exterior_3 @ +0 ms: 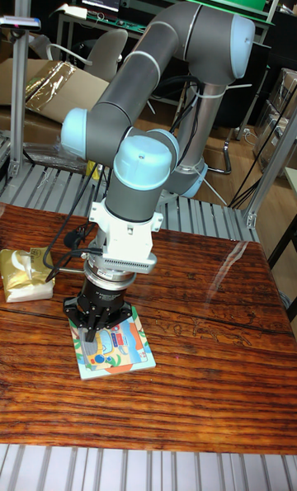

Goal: Assemble one piece of a puzzle

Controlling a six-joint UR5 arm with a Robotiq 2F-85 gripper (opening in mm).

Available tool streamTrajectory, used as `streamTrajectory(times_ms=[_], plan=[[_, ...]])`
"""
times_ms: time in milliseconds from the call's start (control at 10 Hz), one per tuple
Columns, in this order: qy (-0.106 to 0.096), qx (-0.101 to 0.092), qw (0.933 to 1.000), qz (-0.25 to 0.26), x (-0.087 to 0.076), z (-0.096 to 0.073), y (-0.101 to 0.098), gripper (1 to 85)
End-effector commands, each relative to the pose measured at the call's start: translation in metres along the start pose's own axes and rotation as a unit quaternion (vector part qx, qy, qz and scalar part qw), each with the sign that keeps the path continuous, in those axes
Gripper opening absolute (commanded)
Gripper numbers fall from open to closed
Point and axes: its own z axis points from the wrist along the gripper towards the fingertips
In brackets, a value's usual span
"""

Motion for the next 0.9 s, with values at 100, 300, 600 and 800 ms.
streamTrajectory(times_ms=[100,300,600,800], plan=[[0.008,0.001,0.9999,0.014,0.004,-0.001,-0.002,1.3],[0.019,0.005,0.9996,0.019,0.01,-0.001,-0.004,1.3],[0.017,0.006,0.9994,0.028,0.012,0.005,0.001,1.3],[0.015,0.007,0.9995,0.028,0.012,0.005,0.003,1.3]])
